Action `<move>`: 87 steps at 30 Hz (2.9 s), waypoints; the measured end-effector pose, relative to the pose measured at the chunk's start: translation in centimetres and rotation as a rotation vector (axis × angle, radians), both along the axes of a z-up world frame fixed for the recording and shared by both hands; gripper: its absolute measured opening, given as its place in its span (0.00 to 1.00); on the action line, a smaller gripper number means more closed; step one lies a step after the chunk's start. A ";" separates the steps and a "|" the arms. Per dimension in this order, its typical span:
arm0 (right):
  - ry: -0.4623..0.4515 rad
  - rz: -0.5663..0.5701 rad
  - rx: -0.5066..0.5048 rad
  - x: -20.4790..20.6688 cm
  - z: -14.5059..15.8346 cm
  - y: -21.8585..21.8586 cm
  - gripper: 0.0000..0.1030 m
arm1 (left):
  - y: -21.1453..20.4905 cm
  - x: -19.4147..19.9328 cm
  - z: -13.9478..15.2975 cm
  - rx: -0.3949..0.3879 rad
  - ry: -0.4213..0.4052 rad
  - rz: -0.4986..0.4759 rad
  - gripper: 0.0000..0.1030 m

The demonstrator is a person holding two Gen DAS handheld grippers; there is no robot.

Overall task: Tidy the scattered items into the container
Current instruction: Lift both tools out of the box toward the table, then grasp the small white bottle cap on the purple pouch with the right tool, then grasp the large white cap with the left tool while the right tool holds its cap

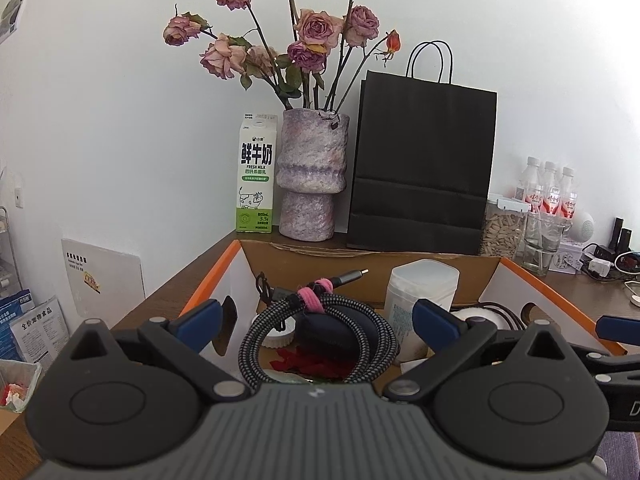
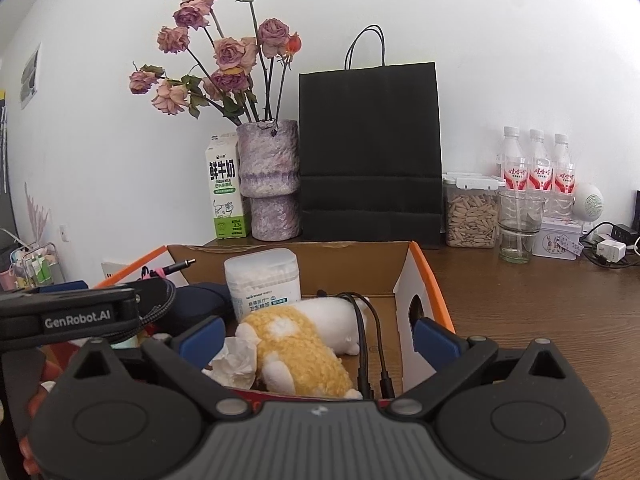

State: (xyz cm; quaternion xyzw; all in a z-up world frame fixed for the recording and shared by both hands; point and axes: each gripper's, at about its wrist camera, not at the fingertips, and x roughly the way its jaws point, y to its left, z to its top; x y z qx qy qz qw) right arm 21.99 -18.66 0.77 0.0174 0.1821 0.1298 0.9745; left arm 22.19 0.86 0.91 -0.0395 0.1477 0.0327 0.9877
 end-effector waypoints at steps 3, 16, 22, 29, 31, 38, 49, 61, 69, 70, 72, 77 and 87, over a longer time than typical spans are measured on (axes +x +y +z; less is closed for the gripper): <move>-0.004 0.000 -0.003 -0.4 -0.1 -0.1 0.98 | 0.0 -0.5 0.0 0.007 -0.021 0.002 1.00; -0.036 -0.013 -0.041 -4.0 -0.9 -0.9 0.98 | 0.3 -4.2 -0.7 0.052 -0.032 0.009 1.00; -0.020 -0.008 -0.070 -6.4 -1.5 -1.1 0.98 | 1.1 -6.5 -1.1 0.035 -0.011 0.014 1.00; 0.025 -0.015 -0.093 -8.5 -2.0 -1.8 0.98 | 2.6 -8.4 -1.6 0.023 0.044 0.034 1.00; 0.041 -0.015 -0.099 -8.9 -2.2 -2.0 0.98 | 3.2 -9.1 -1.6 0.022 0.051 0.037 1.00; 0.098 -0.006 -0.085 -9.1 -2.5 -2.8 0.90 | 4.2 -10.7 -1.8 0.073 0.086 0.047 1.00; 0.246 0.031 -0.102 -6.8 -3.7 -2.2 0.36 | 6.3 -11.2 -2.1 0.069 0.143 0.069 1.00; 0.209 0.023 -0.088 -7.5 -3.4 -2.3 0.24 | 7.0 -9.7 -2.8 0.041 0.240 0.075 1.00; 0.184 0.021 -0.099 -7.9 -3.2 -2.1 0.24 | 6.8 -8.3 -3.2 0.070 0.293 0.108 1.00; 0.184 0.020 -0.099 -7.9 -3.2 -2.2 0.24 | 6.8 -8.2 -3.2 0.072 0.296 0.111 1.00; 0.184 0.021 -0.098 -7.9 -3.2 -2.1 0.24 | 6.7 -8.0 -3.3 0.075 0.307 0.114 1.00; 0.184 0.021 -0.100 -7.9 -3.2 -2.1 0.24 | 6.6 -7.6 -3.4 0.072 0.324 0.102 0.97; 0.184 0.025 -0.102 -8.0 -3.1 -2.1 0.24 | 7.1 -7.0 -4.0 0.027 0.375 0.089 0.80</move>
